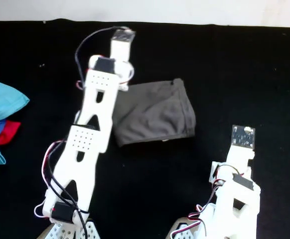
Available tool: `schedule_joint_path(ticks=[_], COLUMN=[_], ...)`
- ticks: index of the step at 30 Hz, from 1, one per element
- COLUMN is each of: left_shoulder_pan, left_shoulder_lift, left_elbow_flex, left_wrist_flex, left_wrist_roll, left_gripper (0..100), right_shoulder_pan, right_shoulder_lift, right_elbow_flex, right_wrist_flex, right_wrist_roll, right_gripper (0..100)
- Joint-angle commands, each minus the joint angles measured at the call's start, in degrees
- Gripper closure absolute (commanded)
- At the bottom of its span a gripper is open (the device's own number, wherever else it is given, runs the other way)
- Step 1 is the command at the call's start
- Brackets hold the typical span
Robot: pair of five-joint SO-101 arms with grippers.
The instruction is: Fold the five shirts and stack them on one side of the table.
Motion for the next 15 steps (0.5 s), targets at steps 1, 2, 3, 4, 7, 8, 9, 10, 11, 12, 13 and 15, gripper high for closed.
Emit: schedule_joint_path(ticks=[1,2,3,4,7,8,9,10,11,12,13,15], left_shoulder_pan=[-1.0,-1.0,-1.0,-1.0,-1.2,-1.4,-1.5,-1.7,-1.9,-2.1,-2.2,-2.0], left_shoulder_lift=[0.5,0.8,1.0,1.1,-0.2,-1.1,-2.2,-3.4,-4.7,-6.0,-7.5,-9.8], left_elbow_flex=[-2.0,-2.0,-2.0,-2.0,-2.1,-2.1,-2.1,-2.1,-2.1,-2.1,-2.1,-2.1], left_wrist_flex=[-0.8,-0.7,-0.7,-0.7,-0.7,-0.7,-0.6,-0.6,-0.5,0.1,1.3,5.1], left_wrist_roll=[0.3,0.3,0.3,0.3,0.3,0.3,0.3,0.3,0.3,0.3,0.3,0.3], left_gripper=[99,99,99,99,99,99,99,99,99,99,99,99], right_shoulder_pan=[-0.6,-0.6,-0.6,-0.6,-0.6,-0.6,-0.6,-0.6,-0.6,-0.6,-0.6,-0.6], right_shoulder_lift=[0.0,0.0,0.0,0.0,0.0,0.0,0.0,0.0,0.0,0.0,0.0,0.0], right_elbow_flex=[0.4,0.4,0.4,0.4,0.4,0.4,0.4,0.4,0.4,0.4,0.4,0.4], right_wrist_flex=[-1.4,-1.4,-1.4,-1.4,-1.4,-1.4,-1.4,-1.4,-1.4,-1.4,-1.4,-1.4], right_wrist_roll=[-0.4,-0.4,-0.4,-0.4,-0.4,-0.4,-0.4,-0.4,-0.4,-0.4,-0.4,-0.4], right_gripper=[99.2,99.2,99.2,99.2,99.2,99.2,99.2,99.2,99.2,99.2,99.2,99.2])
